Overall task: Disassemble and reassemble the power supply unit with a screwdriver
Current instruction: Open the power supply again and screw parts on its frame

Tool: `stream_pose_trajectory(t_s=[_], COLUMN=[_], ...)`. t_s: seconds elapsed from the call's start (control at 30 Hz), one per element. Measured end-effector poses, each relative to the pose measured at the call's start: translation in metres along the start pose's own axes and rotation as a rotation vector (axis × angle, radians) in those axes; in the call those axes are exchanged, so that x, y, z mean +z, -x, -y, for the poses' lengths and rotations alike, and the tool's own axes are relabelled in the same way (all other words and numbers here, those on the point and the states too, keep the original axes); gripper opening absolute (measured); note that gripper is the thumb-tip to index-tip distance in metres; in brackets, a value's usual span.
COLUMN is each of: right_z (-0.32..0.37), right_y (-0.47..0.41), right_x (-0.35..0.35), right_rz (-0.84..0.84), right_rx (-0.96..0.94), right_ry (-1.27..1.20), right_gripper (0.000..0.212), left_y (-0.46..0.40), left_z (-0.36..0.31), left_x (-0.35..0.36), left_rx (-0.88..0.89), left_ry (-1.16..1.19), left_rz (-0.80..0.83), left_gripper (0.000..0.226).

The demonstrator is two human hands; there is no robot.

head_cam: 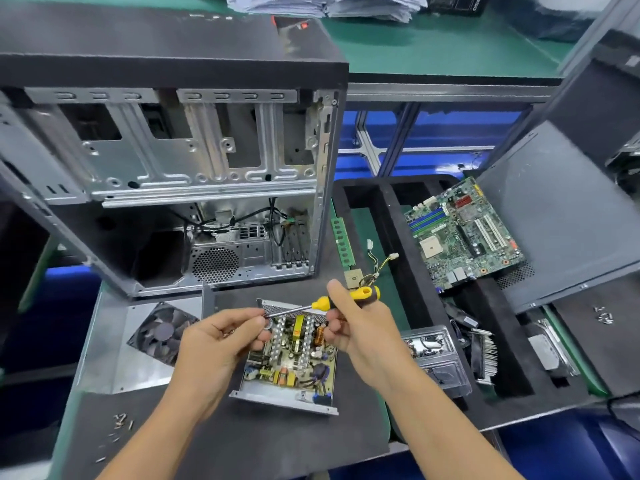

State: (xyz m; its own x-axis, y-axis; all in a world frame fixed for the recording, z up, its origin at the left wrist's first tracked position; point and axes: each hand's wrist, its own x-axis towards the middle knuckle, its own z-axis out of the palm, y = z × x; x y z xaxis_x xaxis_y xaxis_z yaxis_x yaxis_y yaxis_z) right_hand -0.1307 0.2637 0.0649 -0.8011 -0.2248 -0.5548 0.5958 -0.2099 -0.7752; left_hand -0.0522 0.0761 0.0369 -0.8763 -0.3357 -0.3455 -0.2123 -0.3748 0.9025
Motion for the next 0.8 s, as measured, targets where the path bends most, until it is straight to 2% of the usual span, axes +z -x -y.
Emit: stream_pose_trajectory(t_s=[0.13, 0.23, 0.33, 0.5, 0.67, 0.8], right_z=[-0.009, -0.017, -0.023, -0.026, -0.022, -0.027], right_y=[-0.003, -0.004, -0.004, -0.001, 0.002, 0.002], right_x=[0.001, 0.004, 0.005, 0.004, 0.001, 0.001], right_rz=[-0.086, -0.122, -0.139, -0.101, -0.011, -0.061], right_rx=[0.007, 0.03, 0.019, -0.009, 0.012, 0.015], right_ry=[0.0, -0.092, -0.137, -0.181, -0.156, -0.135], right_gripper=[0.055, 0.054, 0.054, 0.045, 0.032, 0.04], left_y=[0.005, 0.011, 0.013, 0.012, 0.009, 0.007], left_z=[0.006, 0.012, 0.013, 0.013, 0.019, 0.023], left_x=[0.003, 0.006, 0.009, 0.009, 0.004, 0.004], left_rx=[0.017, 0.066, 0.141, 0.185, 0.133, 0.051], left_ry=[-0.086, -0.184, -0.247, -0.28, -0.267, -0.191], left_rz=[-0.018, -0.062, -0.09, -0.104, -0.078, -0.052], left_gripper=[0.026, 0.013, 0.021, 0.022, 0.02, 0.015])
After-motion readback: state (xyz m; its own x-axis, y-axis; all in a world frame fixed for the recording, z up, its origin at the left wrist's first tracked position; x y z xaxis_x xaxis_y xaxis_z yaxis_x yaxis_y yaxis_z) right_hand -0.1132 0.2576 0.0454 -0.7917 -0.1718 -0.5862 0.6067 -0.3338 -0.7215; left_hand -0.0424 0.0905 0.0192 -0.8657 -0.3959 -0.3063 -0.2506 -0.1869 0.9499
